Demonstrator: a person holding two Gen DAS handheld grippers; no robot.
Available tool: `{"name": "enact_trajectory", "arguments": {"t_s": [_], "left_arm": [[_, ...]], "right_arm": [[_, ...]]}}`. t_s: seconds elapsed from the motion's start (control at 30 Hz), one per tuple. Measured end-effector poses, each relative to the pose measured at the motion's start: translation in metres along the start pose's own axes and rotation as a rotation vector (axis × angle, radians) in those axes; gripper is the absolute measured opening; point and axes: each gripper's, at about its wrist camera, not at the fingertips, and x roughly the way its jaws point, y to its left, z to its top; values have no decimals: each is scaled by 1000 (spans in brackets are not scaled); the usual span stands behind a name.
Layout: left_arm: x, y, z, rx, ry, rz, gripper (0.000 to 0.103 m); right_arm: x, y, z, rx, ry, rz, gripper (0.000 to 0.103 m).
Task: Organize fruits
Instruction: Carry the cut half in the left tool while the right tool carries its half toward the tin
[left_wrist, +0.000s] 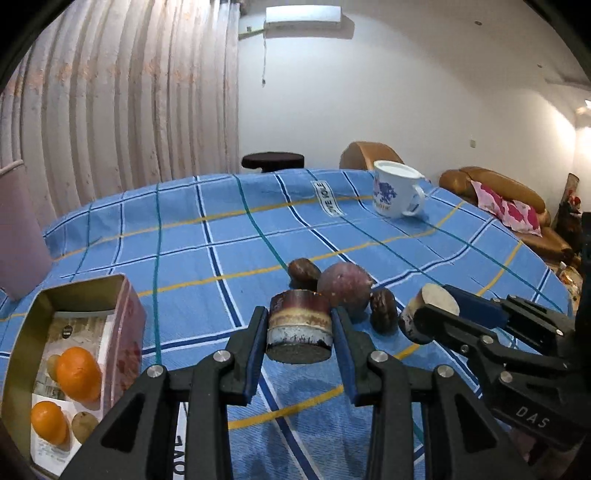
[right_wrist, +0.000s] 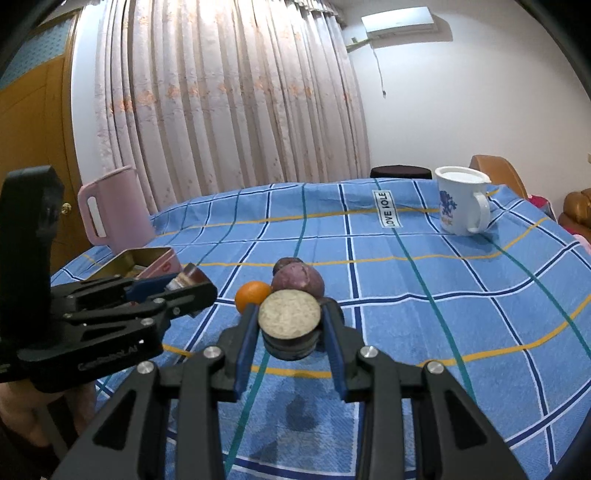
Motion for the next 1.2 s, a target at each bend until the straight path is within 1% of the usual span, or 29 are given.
{"name": "enact_trajectory", "arguments": {"t_s": [0.53,0.97,1.2], "left_arm": [[-20,1,-2,-6,-103,28,37],[-29,2,-4,-15,-154,40,37],[-35,6,-7,-30,-168,50,37]], "right_arm": [[-12,9,-4,-45,-72,10,38],[-18,12,-6,-64,-112,14,37],[-18,13,-5,-72,-111,10,37]]}}
